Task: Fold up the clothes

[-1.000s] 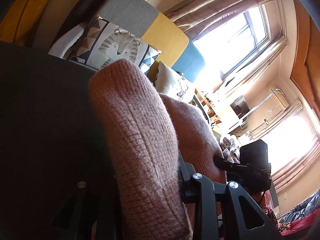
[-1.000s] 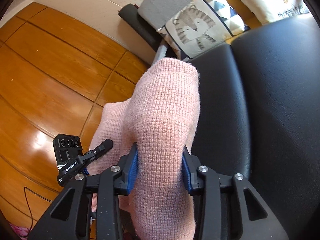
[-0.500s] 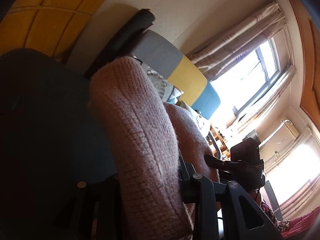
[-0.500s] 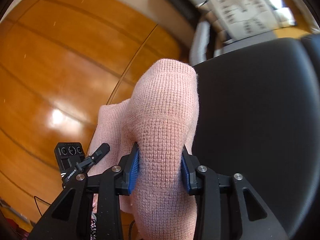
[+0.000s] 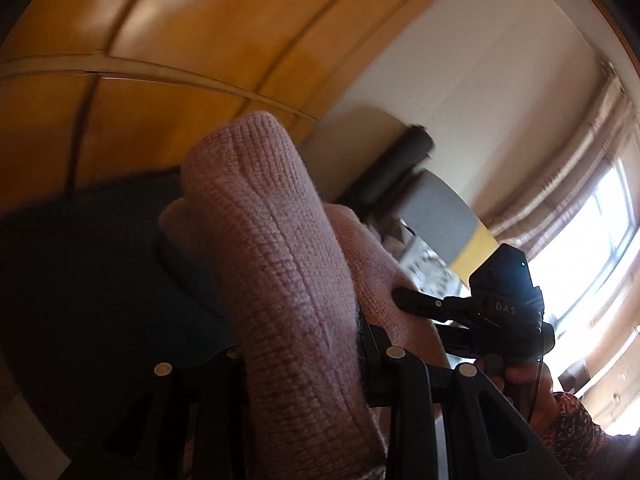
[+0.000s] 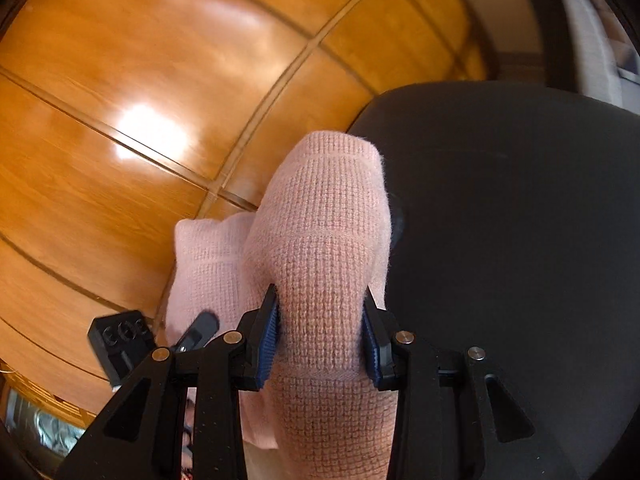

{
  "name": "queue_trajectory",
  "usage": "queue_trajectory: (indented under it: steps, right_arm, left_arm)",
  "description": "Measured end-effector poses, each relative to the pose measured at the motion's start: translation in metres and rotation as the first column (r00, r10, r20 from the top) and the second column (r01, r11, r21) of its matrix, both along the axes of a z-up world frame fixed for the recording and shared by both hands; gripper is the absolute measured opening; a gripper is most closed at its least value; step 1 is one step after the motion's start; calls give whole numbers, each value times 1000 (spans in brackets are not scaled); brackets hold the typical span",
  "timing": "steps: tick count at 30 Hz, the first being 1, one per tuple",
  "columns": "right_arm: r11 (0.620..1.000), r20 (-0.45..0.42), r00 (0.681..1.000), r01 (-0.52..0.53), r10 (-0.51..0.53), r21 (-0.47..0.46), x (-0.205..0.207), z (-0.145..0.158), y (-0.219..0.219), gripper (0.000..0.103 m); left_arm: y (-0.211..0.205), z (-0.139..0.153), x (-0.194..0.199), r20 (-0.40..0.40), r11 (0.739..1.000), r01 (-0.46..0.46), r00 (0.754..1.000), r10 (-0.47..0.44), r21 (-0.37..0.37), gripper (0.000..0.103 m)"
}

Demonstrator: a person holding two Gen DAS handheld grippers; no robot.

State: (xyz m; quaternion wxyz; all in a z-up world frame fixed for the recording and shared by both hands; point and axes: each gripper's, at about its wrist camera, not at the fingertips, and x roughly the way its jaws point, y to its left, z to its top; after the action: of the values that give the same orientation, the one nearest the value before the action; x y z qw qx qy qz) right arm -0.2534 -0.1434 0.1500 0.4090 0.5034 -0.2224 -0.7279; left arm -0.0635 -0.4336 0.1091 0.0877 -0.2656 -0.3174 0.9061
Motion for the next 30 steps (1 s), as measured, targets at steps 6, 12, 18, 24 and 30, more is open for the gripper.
queue_trajectory:
  steps: [6, 12, 18, 24, 30]
  right_arm:
    - [993, -28, 996, -76, 79, 90, -69, -14, -104, 38]
    - [967, -116, 991, -29, 60, 253, -108, -42, -167, 37]
    - [915, -237, 971, 63, 36, 398, -107, -41, -153, 50]
    - [910, -522, 828, 37, 203, 412, -39, 11, -125, 48]
    - [835, -496, 808, 9, 318, 550, -5, -20, -145, 27]
  left_arm:
    - [-77, -47, -26, 32, 974, -220, 975, 219, 58, 31]
    - [-119, -105, -35, 132, 918, -384, 919, 371, 95, 32]
    - [-127, -129, -30, 190, 915, -387, 913, 362, 113, 37]
    - [-119, -92, 17, 88, 862, -503, 863, 497, 62, 32]
    - [-55, -43, -1, -62, 907, -374, 927, 370, -193, 32]
